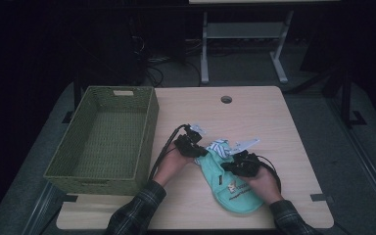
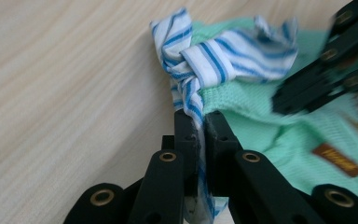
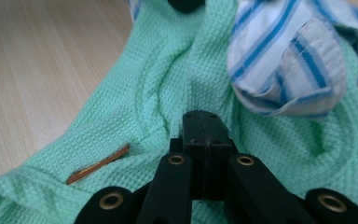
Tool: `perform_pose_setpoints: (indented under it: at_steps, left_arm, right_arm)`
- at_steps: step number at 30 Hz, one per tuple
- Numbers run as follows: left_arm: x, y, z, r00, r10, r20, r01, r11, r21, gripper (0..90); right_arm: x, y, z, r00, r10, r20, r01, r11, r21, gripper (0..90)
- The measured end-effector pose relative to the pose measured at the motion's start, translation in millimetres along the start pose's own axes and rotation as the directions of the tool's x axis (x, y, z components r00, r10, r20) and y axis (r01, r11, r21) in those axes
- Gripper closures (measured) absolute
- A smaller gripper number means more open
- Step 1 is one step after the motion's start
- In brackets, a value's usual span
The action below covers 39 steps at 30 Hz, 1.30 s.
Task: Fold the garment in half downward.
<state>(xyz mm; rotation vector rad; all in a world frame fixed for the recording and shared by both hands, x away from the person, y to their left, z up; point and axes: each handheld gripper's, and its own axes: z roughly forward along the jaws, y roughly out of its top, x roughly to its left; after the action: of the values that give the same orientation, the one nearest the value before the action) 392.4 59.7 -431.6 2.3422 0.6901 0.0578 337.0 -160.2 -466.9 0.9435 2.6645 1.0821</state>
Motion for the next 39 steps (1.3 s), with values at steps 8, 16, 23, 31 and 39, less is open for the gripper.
perform_pose_setpoints:
  at_steps: [8,16,23,31,39]
  left_arm:
    - [-19.8,13.0,-19.2,0.9984,0.034,0.046,-0.031,0.9965,-0.078,85.2]
    - [-18.2,13.2,-24.4,0.9986,0.052,0.007,-0.051,0.9964,-0.068,85.2]
    - [-6.3,8.0,-35.0,0.9976,0.018,-0.066,-0.023,0.9971,-0.073,85.1]
    - [-1.3,4.4,-42.9,0.9957,-0.004,-0.093,-0.004,0.9961,-0.088,85.1]
    - [-18.6,10.9,-40.6,0.9956,0.062,-0.071,-0.066,0.9953,-0.07,85.0]
  right_arm:
    - [-0.4,1.5,2.0,0.9998,-0.005,0.017,0.005,1.0,-0.006,89.8]
    - [-0.6,-0.9,-8.1,0.9997,-0.002,0.024,0.003,1.0,-0.023,89.8]
    - [-5.6,-11.3,-18.4,0.9987,0.007,0.051,-0.007,1.0,-0.003,89.7]
    - [-6.7,-17.1,-21.7,0.9986,0.012,0.052,-0.014,1.0,0.023,89.7]
    - [-8.8,-16.5,-19.2,0.9988,0.013,0.048,-0.014,1.0,0.025,89.8]
